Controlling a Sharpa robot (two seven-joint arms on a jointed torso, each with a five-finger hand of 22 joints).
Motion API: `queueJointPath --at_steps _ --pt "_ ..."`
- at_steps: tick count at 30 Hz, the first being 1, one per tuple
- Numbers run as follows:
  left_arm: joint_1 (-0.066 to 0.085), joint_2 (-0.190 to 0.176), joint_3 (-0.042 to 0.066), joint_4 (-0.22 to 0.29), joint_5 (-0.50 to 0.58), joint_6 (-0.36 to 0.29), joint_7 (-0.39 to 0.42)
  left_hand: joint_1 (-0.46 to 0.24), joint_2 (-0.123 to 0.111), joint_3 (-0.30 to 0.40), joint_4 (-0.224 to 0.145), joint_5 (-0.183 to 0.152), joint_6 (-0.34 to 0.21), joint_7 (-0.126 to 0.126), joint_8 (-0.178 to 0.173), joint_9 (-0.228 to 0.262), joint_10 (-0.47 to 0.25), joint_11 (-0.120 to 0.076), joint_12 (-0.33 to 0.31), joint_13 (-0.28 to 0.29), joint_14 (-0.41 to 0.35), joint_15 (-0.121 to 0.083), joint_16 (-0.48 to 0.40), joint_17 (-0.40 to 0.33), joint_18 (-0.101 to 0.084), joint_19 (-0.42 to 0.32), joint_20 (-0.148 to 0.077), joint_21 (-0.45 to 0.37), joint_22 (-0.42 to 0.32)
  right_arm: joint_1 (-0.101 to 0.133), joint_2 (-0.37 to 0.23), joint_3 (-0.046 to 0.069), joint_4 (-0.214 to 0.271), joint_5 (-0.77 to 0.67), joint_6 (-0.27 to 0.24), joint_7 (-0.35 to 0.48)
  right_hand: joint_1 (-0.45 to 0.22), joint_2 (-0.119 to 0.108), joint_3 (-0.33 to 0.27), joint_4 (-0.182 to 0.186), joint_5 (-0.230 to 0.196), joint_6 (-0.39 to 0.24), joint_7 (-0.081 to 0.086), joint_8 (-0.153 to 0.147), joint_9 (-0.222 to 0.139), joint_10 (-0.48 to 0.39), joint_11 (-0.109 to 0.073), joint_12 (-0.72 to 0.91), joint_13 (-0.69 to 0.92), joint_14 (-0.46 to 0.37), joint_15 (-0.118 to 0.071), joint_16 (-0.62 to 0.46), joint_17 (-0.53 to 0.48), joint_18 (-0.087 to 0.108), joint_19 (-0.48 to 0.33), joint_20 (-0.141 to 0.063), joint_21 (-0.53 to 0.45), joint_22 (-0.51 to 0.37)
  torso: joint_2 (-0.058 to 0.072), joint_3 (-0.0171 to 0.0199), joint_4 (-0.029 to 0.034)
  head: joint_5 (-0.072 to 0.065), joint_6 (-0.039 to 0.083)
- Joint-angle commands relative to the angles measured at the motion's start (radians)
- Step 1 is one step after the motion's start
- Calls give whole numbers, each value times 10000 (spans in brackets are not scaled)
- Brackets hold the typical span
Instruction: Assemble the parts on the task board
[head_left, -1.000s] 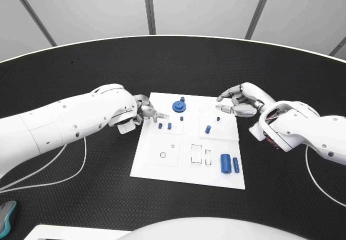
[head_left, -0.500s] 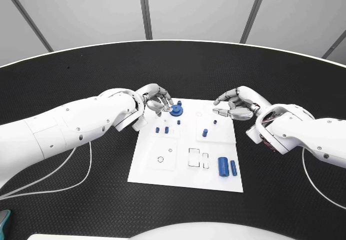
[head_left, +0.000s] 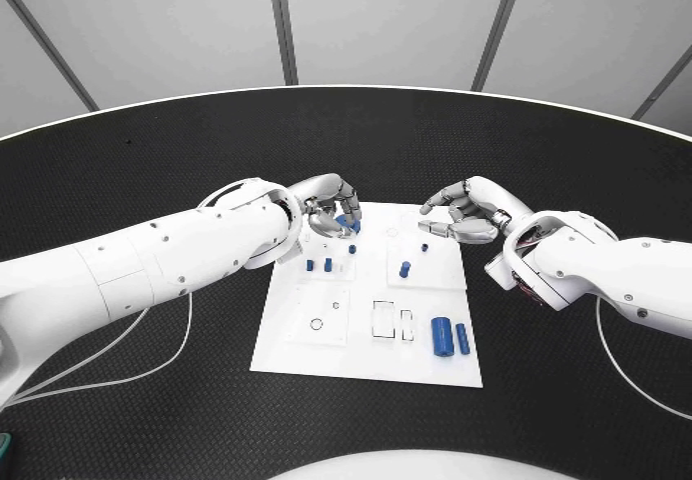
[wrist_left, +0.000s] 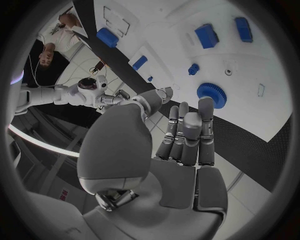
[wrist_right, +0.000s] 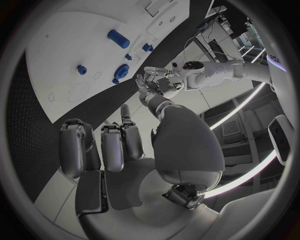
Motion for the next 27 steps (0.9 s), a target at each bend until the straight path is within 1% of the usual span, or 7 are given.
queueJointPath --at_steps 1,5,8,15,18,24,27 --pt "-9 67 -121 -40 -780 -166 27 -44 -70 -66 -160 10 168 0 -82 -135 185 16 -172 -234 162 -8 161 100 151 -313 -37 -369 -209 0 4 0 7 0 0 5 -1 -31 24 20 38 -63 -6 46 -8 -4 -67 -61 1105 730 -55 -46 1269 178 379 -74 -35 1146 -6 -19 12 -33 8" --pt "-108 92 -202 -77 -1302 -689 76 -91 -28 -75 -250 132 376 -28 -92 -245 416 -25 -250 -407 562 -43 497 670 160 -106 -67 -466 -337 0 4 0 8 0 1 9 -1 -31 24 20 38 -63 -6 46 -8 -4 -67 -61 1105 730 -55 -46 1269 178 379 -74 -35 1146 -7 -26 24 -49 14" --pt "-223 98 -233 -124 -1639 -1205 149 -118 -61 -92 -276 146 410 -40 -100 -273 455 -35 -271 -446 623 -50 547 739 160 -56 -77 -479 -361 0 5 0 4 0 4 12 -1 -31 24 20 38 -63 -6 46 -8 -4 -67 -61 1105 730 -55 -46 1269 178 379 -74 -35 1146 -23 -19 38 -66 10" --pt "-366 114 -254 -142 -2077 -1838 225 -113 -64 -70 -348 160 498 -69 -109 -327 555 -64 -306 -523 759 -77 654 900 160 53 -103 -485 -398 0 14 0 -12 0 12 19 -1 -31 24 20 38 -63 -6 46 -8 -4 -67 -61 1105 730 -55 -46 1269 178 379 -74 -35 1146 -22 -12 23 -76 25" --pt "-400 131 -256 -130 -2230 -1890 218 -124 -72 -72 -358 154 515 -75 -111 -338 573 -69 -314 -537 768 -82 661 896 160 71 -108 -487 -406 0 20 0 -28 0 16 24 -1 -31 24 20 38 -63 -6 46 -8 -4 -67 -61 1105 730 -55 -46 1269 178 379 -74 -35 1146 -22 -10 22 -78 39" --pt "-471 177 -259 -114 -2532 -1655 120 -151 -79 -77 -391 144 597 -112 -101 -366 635 -97 -336 -582 842 -101 722 990 159 123 -123 -493 -427 -1 28 0 -44 0 21 31 -1 -31 24 20 38 -63 -6 46 -8 -4 -67 -61 1105 730 -55 -46 1269 178 379 -74 -35 1146 -24 9 20 -84 37" --pt "-545 194 -259 -113 -2707 -1559 60 -157 -77 -69 -419 143 649 -133 -99 -387 689 -117 -348 -612 923 -118 792 1124 159 160 -138 -490 -437 -1 31 0 -51 0 21 33 -1 -31 24 20 38 -63 -6 46 -8 -4 -67 -61 1105 730 -55 -46 1269 178 379 -74 -35 1146 -23 1 35 -102 48"
